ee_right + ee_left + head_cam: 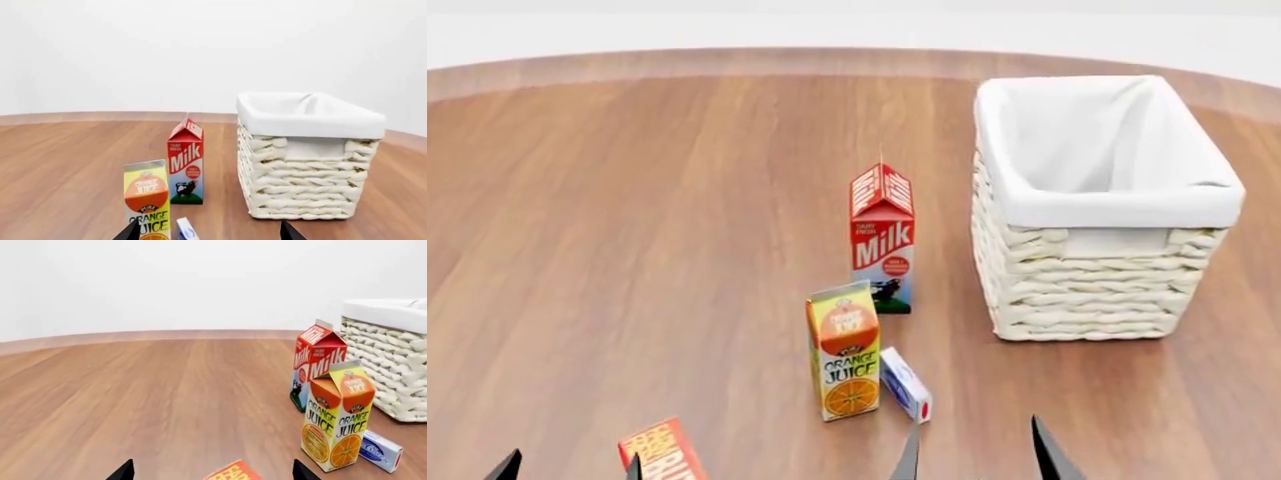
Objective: Pick up the orange juice, and put it in the basket.
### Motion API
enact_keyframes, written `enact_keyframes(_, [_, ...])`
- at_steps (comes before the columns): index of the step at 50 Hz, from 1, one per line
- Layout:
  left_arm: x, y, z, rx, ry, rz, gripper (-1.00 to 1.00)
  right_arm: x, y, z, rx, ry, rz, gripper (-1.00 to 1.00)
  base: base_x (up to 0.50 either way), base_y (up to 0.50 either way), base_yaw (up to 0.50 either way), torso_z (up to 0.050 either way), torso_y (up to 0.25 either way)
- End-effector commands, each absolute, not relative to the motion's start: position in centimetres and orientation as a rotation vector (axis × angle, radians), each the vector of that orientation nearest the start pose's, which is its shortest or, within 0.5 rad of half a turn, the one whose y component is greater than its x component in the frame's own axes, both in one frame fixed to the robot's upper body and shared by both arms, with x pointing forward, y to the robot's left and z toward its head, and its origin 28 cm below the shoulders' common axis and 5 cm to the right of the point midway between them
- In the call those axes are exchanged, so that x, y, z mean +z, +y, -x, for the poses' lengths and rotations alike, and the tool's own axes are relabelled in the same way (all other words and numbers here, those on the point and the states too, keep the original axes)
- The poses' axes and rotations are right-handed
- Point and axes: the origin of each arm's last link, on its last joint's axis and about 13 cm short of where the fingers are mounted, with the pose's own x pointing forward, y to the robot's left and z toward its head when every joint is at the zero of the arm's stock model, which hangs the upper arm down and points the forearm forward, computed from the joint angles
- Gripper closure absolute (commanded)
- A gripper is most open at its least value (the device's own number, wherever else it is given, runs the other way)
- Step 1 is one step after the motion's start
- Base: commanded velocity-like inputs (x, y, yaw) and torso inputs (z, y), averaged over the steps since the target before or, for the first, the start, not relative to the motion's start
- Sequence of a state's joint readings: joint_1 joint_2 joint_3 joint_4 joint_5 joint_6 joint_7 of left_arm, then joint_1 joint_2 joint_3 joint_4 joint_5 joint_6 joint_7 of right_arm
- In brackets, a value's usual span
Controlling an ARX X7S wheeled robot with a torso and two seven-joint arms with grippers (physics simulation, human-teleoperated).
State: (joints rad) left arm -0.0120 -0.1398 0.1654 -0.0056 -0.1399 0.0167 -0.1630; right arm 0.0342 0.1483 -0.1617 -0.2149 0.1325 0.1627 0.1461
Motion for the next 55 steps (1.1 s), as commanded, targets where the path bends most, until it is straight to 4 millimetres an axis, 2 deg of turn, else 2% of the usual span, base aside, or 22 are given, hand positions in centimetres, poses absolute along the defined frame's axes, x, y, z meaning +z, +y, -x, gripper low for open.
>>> enact_keyframes(1, [1.3, 20.54, -21.05, 0.0, 0.0, 0.0, -1.0, 5.32, -9.33, -21.57, 0.041, -0.065, 0.01, -1.0, 0.24, 0.0, 0.0, 0.0, 0.0])
enact_keyframes(55, [1.3, 20.54, -21.05, 0.0, 0.0, 0.0, -1.0, 5.01, -9.24, -21.63, 0.043, -0.064, 0.005, -1.0, 0.24, 0.0, 0.0, 0.0, 0.0])
